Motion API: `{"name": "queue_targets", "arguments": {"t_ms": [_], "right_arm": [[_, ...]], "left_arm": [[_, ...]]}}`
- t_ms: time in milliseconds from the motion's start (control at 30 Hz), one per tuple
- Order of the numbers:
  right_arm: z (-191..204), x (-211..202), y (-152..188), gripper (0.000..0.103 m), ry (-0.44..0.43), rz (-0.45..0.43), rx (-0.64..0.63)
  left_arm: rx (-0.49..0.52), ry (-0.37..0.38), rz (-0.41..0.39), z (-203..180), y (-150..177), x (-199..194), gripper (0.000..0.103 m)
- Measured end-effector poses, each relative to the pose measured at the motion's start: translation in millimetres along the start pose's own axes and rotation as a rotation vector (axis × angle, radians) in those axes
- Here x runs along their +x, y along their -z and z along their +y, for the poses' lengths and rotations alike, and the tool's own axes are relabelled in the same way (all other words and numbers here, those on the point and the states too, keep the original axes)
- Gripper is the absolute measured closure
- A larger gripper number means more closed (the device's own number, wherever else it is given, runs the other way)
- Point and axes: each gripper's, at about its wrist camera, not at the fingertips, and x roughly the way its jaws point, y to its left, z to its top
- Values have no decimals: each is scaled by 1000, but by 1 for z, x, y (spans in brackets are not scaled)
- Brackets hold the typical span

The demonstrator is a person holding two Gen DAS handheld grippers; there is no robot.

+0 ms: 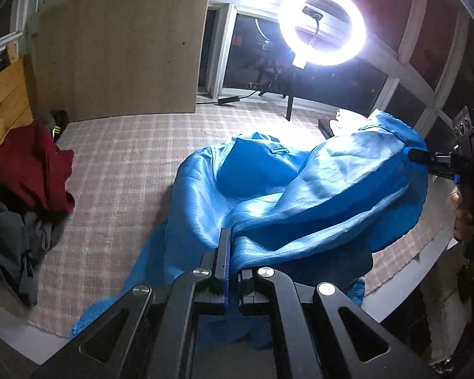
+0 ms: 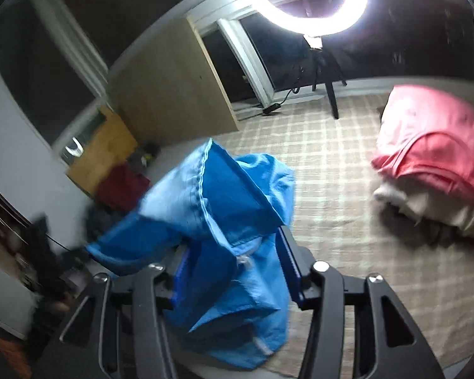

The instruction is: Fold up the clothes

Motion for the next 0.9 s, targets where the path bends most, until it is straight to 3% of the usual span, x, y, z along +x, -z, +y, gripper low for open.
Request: {"name": "queue_targets", "arguments": {"t_ms": [67, 100, 133, 233, 333, 500, 600, 733, 800, 900], "right_arm": [[-5, 13, 0, 57, -86, 28, 25], [-6, 21, 2, 86, -134, 52, 37], [-5, 30, 1, 103, -150, 79, 38], [12, 19, -26, 102, -76, 11, -18], [60, -48, -85, 102, -23, -185, -129], [189, -204, -168, 102, 117, -542, -338], [258, -288, -191, 102, 187, -697, -403], [330, -364, -195, 102, 300, -823, -459], [358, -394, -186, 102, 305, -874, -476], [386, -404, -167, 102, 341, -910, -510]], "left_arm": [[18, -5, 6, 0, -2, 5, 101], [26, -9, 10, 0, -3, 7, 101], [34, -13, 13, -1, -4, 9, 101], [64, -14, -7, 0, -22, 2, 101], [141, -24, -120, -8, -70, -36, 101], [333, -51, -429, -52, -163, -174, 101], [412, -39, -560, -72, -186, -257, 101], [527, -83, -686, -97, -183, -342, 101], [568, -122, -748, -105, -171, -376, 101], [567, -118, -794, -98, -154, -405, 101]]}}
